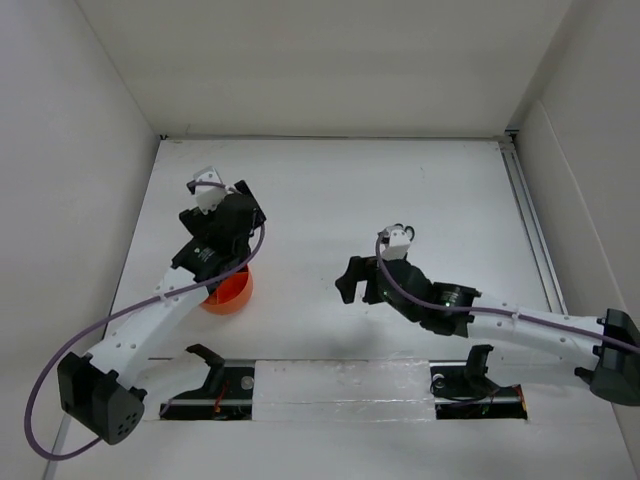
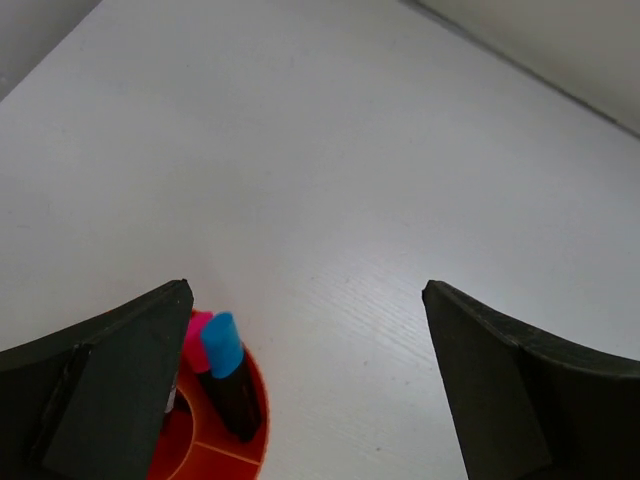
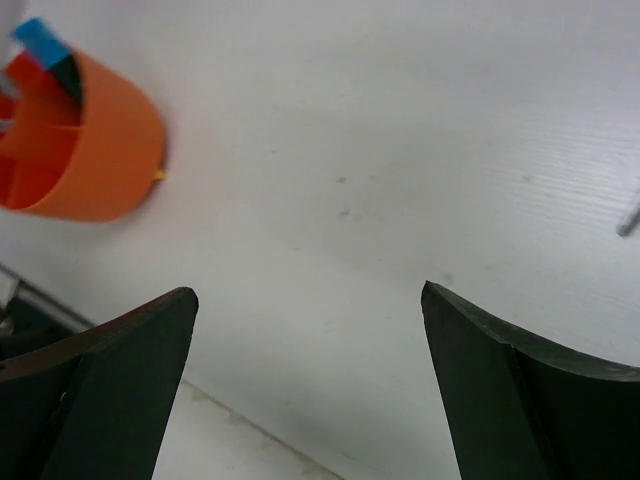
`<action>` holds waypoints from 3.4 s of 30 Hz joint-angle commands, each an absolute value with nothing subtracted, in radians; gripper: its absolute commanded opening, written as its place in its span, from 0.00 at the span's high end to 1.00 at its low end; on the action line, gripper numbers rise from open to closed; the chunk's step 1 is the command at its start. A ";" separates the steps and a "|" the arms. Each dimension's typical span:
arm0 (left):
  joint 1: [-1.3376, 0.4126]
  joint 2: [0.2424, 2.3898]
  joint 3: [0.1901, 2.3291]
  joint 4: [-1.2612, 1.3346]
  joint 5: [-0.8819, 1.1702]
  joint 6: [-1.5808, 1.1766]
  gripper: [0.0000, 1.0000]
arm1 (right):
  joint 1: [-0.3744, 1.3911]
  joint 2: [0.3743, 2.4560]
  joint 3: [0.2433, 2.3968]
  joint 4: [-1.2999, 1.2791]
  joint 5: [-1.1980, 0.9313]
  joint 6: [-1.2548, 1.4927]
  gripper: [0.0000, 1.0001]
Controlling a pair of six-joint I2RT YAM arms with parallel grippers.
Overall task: Sort the stationery into containers
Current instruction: Pick up the scissors from the center of the board.
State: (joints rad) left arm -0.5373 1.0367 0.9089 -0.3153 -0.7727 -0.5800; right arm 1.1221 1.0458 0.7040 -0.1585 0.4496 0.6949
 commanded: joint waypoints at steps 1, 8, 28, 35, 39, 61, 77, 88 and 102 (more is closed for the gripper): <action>-0.541 1.014 1.008 -0.356 -0.741 -0.630 0.00 | 1.041 1.097 0.785 -0.337 0.612 0.880 0.00; -0.541 0.859 1.123 -0.483 -0.546 -0.735 0.00 | 0.743 1.173 0.834 -0.383 0.551 0.907 0.00; -0.531 0.566 0.921 -0.405 -0.281 -0.497 0.00 | 0.219 1.651 1.154 -0.434 0.284 0.493 0.22; -0.531 0.569 0.896 -0.400 -0.241 -0.466 0.00 | 0.238 1.724 1.154 -0.411 0.241 0.465 0.24; -0.531 0.603 0.907 -0.410 -0.232 -0.466 0.00 | 0.238 1.793 1.187 -0.439 0.242 0.456 0.30; -0.531 0.557 0.907 -0.419 -0.290 -0.476 0.00 | 0.238 1.922 1.315 -0.586 0.144 0.359 1.00; -0.558 0.842 0.894 -0.167 0.303 -0.552 0.00 | 0.584 1.459 1.152 -0.393 0.132 0.442 1.00; -0.558 0.851 0.842 -0.097 0.391 -0.572 0.07 | 0.916 1.282 1.201 -0.318 0.241 0.525 1.00; -0.558 0.842 0.807 -0.051 0.449 -0.583 0.41 | 1.011 1.353 1.338 -0.288 0.222 0.555 1.00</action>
State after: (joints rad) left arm -0.5564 0.8661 0.8108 -0.1059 0.4213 -0.5846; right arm 0.9779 1.3434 1.2793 -0.3489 0.2180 0.5381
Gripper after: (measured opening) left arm 0.602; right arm 0.026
